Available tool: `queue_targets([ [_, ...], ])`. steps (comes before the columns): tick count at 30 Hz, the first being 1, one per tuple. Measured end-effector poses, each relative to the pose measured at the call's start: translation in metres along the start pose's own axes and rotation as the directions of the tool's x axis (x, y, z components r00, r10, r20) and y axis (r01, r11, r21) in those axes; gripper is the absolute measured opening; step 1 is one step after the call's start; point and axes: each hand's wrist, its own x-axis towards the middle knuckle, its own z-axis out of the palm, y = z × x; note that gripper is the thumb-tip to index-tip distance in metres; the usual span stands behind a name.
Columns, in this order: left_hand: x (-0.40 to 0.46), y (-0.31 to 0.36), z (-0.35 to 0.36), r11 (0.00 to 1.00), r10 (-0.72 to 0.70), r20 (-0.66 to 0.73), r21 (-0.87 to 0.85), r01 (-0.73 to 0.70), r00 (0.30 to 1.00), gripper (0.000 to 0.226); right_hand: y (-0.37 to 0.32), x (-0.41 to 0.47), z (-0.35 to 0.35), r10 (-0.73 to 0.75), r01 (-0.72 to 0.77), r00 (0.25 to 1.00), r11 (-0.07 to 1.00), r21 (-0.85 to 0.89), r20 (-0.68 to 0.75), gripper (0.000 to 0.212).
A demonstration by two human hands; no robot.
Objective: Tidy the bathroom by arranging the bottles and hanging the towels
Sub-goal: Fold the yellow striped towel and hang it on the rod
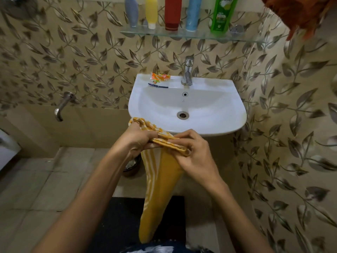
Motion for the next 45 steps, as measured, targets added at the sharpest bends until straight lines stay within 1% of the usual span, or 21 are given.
queue_targets([
  [2, -0.001, -0.002, -0.007, 0.999, 0.047, 0.044, 0.023, -0.048, 0.998, 0.011, 0.004, 0.008, -0.013, 0.038, -0.038, 0.999, 0.998, 0.044, -0.011, 0.024],
  [3, -0.002, -0.003, -0.014, 0.99, 0.084, 0.075, 0.103, -0.092, 0.994, 0.015, 0.005, 0.011, -0.021, 0.056, -0.055, 0.998, 0.995, 0.086, -0.016, 0.024],
  [4, -0.004, -0.003, -0.022, 0.949, 0.135, 0.113, 0.271, -0.162, 0.984, 0.027, 0.006, 0.014, -0.031, 0.07, -0.067, 0.997, 0.989, 0.136, -0.017, 0.025],
  [5, -0.006, -0.003, -0.031, 0.831, 0.2, 0.136, 0.502, -0.242, 0.97, 0.043, 0.007, 0.017, -0.04, 0.08, -0.076, 0.997, 0.979, 0.191, -0.011, 0.025],
  [6, -0.007, -0.002, -0.039, 0.655, 0.276, 0.144, 0.696, -0.295, 0.95, 0.056, 0.008, 0.02, -0.049, 0.095, -0.092, 0.995, 0.968, 0.233, 0.0, 0.024],
  [7, -0.007, -0.001, -0.044, 0.48, 0.363, 0.15, 0.816, -0.322, 0.92, 0.056, 0.009, 0.024, -0.056, 0.116, -0.118, 0.993, 0.962, 0.246, 0.023, 0.021],
  [9, -0.004, 0.002, -0.048, 0.226, 0.481, 0.218, 0.905, -0.36, 0.849, 0.034, 0.012, 0.031, -0.063, 0.148, -0.16, 0.985, 0.974, 0.157, 0.09, 0.02],
  [11, 0.0, 0.003, -0.05, 0.092, 0.517, 0.322, 0.9, -0.425, 0.793, 0.023, 0.014, 0.032, -0.065, 0.133, -0.145, 0.982, 0.986, 0.087, 0.131, 0.02],
  [12, 0.002, 0.004, -0.053, 0.09, 0.548, 0.359, 0.873, -0.48, 0.755, 0.02, 0.013, 0.032, -0.066, 0.112, -0.126, 0.986, 0.986, 0.111, 0.125, 0.02],
  [15, 0.005, 0.007, -0.058, 0.226, 0.621, 0.407, 0.725, -0.651, 0.669, 0.016, 0.013, 0.033, -0.073, 0.132, -0.147, 0.988, 0.969, 0.2, 0.085, 0.019],
  [19, 0.013, 0.0, -0.051, 0.326, 0.654, 0.406, 0.61, -0.722, 0.638, 0.017, 0.01, 0.039, -0.086, 0.105, -0.11, 0.991, 0.992, 0.057, 0.086, 0.023],
  [22, 0.013, -0.002, -0.045, 0.286, 0.736, 0.397, 0.551, -0.784, 0.548, 0.022, 0.005, 0.038, -0.095, 0.021, -0.02, 0.997, 1.0, -0.016, 0.076, 0.018],
  [24, 0.013, 0.0, -0.04, 0.269, 0.805, 0.344, 0.515, -0.814, 0.484, 0.021, 0.001, 0.041, -0.099, -0.009, 0.01, 1.0, 0.999, 0.044, -0.017, 0.015],
  [27, 0.016, 0.0, -0.031, 0.32, 0.791, 0.306, 0.532, -0.784, 0.53, 0.026, 0.0, 0.045, -0.097, 0.026, -0.026, 1.0, 1.0, -0.008, -0.004, 0.018],
  [30, 0.017, -0.001, -0.027, 0.292, 0.846, 0.238, 0.543, -0.787, 0.477, 0.03, 0.001, 0.044, -0.094, 0.047, -0.042, 0.997, 0.997, 0.063, -0.069, 0.025],
  [33, 0.018, 0.001, -0.024, 0.336, 0.825, 0.213, 0.56, -0.757, 0.523, 0.037, 0.004, 0.046, -0.091, 0.02, -0.02, 0.995, 1.0, 0.002, -0.094, 0.031],
  [35, 0.019, 0.004, -0.023, 0.324, 0.857, 0.153, 0.583, -0.745, 0.493, 0.041, 0.003, 0.049, -0.089, 0.025, -0.025, 0.99, 1.0, 0.005, -0.142, 0.04],
  [38, 0.016, 0.004, -0.018, 0.305, 0.921, 0.033, 0.559, -0.771, 0.388, 0.047, -0.001, 0.05, -0.09, -0.011, 0.009, 0.982, 1.0, -0.014, -0.189, 0.051],
  [41, 0.011, 0.001, -0.01, 0.112, 0.991, 0.0, 0.584, -0.804, 0.137, 0.031, -0.009, 0.051, -0.09, -0.126, 0.114, 0.943, 0.992, -0.057, -0.308, 0.05],
  [43, 0.01, 0.0, -0.005, 0.007, 1.0, -0.009, 0.585, -0.811, 0.002, 0.022, -0.016, 0.051, -0.086, -0.302, 0.239, 0.86, 0.951, -0.197, -0.412, 0.033],
  [45, 0.012, 0.008, 0.001, -0.093, 0.995, 0.025, 0.546, -0.832, -0.095, 0.017, -0.019, 0.049, -0.08, -0.511, 0.336, 0.728, 0.847, -0.411, -0.457, 0.018],
])
